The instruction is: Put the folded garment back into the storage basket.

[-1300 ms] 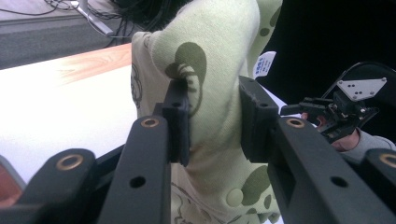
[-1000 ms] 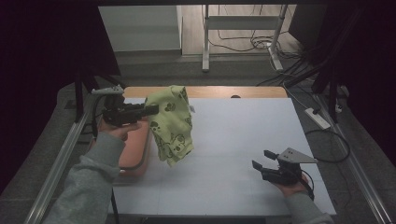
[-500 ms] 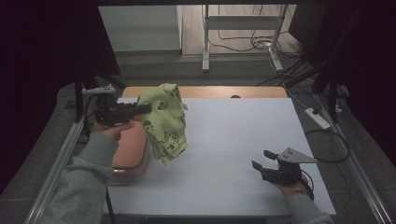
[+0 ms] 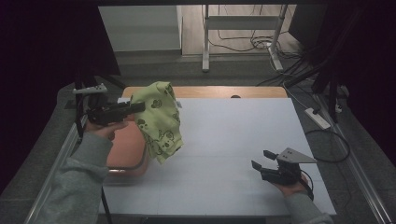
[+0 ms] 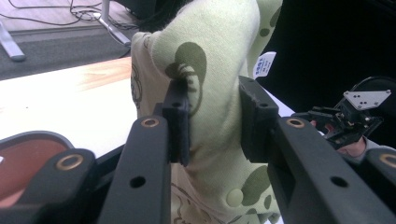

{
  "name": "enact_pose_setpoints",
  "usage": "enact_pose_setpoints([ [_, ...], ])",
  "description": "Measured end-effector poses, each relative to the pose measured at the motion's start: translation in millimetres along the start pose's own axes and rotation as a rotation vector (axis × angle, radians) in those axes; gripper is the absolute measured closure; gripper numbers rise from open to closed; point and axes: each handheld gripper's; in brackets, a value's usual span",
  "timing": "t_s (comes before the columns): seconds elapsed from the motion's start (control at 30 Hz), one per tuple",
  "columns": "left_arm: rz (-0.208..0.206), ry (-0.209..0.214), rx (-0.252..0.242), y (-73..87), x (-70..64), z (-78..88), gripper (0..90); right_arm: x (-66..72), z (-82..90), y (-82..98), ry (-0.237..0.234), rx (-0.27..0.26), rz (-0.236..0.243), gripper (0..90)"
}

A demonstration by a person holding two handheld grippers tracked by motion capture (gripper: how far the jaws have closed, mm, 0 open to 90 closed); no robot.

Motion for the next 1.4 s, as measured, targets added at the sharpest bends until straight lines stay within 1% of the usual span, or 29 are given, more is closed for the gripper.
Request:
enact_pose_setpoints([
  [0.4, -0.003, -0.021, -0.006, -4.3, 4.4, 7.7, 68.1, -0.1, 0.0, -0.1, -0.001, 0.001, 0.001, 34.4],
  [0.67, -0.019, -0.049, -0.001, -11.9, 5.7, 14.2, 68.1, -0.1, -0.6, 0.1, -0.001, 0.001, 0.002, 34.4],
  [0.97, -0.023, -0.059, -0.005, -15.9, 6.7, 19.5, 68.1, 0.0, -0.4, 0.0, 0.0, 0.001, 0.002, 34.4],
  [1.2, -0.03, -0.067, -0.031, -23.3, 5.8, 31.9, 68.1, -0.2, -0.8, 0.0, -0.001, 0.003, 0.005, 34.4],
  [1.4, -0.032, -0.078, -0.041, -25.2, 6.3, 40.6, 68.2, 0.6, -1.5, -0.2, -0.002, 0.003, 0.007, 34.4],
])
Point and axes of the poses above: each handheld gripper's, and its own axes: z roughly backward along the jaws, y roughly out of its underside, x roughly to its left, and after that the axes turned 5 degrees about -x, right-handed
